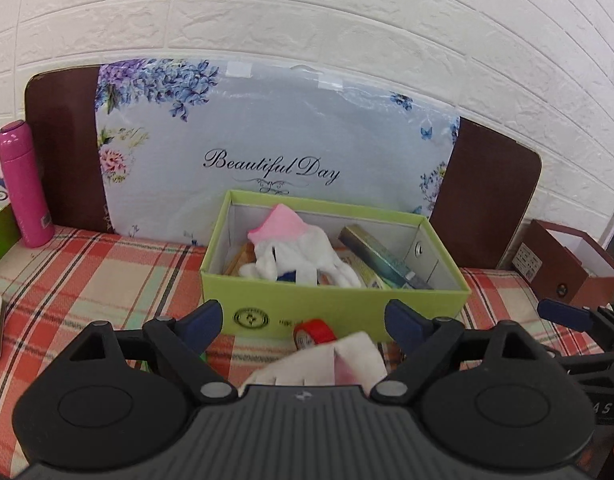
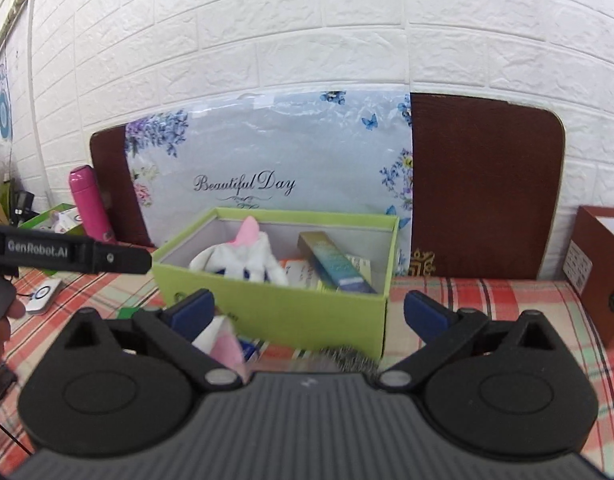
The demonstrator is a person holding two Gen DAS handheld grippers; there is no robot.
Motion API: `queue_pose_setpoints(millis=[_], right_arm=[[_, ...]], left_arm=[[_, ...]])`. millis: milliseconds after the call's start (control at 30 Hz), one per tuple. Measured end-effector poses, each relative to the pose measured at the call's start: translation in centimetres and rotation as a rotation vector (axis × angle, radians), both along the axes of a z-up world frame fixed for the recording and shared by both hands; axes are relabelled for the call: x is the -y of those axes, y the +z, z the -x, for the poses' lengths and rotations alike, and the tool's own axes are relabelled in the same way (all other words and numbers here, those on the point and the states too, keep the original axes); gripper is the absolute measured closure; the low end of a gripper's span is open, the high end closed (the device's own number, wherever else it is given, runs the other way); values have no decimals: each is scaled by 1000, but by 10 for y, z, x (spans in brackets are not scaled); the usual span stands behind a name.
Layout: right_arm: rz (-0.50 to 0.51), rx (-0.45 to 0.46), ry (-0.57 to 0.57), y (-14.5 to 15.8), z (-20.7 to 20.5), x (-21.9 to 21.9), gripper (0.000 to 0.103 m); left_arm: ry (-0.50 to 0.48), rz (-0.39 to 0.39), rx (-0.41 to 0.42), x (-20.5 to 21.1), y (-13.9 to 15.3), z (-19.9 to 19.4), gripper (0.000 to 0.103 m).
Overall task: Organize objects
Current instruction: 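Open both tools and withdraw them from the green box, then grasp the toothpick bag with the left tool while the right tool grasps the tan box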
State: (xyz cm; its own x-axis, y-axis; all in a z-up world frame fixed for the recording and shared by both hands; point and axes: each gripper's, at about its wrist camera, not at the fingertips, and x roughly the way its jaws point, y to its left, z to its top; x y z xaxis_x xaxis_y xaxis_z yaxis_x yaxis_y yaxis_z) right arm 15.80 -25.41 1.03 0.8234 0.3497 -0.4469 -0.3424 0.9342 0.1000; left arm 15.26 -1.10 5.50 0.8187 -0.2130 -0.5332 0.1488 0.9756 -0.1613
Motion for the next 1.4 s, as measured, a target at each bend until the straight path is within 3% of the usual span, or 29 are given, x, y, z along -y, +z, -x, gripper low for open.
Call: queue_pose_setpoints(millis=[300,467,700,1067,1400], right_arm=[[-3,-71,7,-25,58,1,0],[-12,-119,-7,-42,77,3,0],[-35,-175,-27,-56,95,6,0],[-40,-181,-30,-58,113,7,0],[-43,-219,-24,-67,111,5,0]], left_arm=[[-10,-7,-132,2,-40,49,11],[3,-20,-165,1,-50,63,11],[14,-41,-167,0,-51,80,11],[21,-63,-177,-4,-54,95,11],[62,-35,-194,-41,-78,91,11]])
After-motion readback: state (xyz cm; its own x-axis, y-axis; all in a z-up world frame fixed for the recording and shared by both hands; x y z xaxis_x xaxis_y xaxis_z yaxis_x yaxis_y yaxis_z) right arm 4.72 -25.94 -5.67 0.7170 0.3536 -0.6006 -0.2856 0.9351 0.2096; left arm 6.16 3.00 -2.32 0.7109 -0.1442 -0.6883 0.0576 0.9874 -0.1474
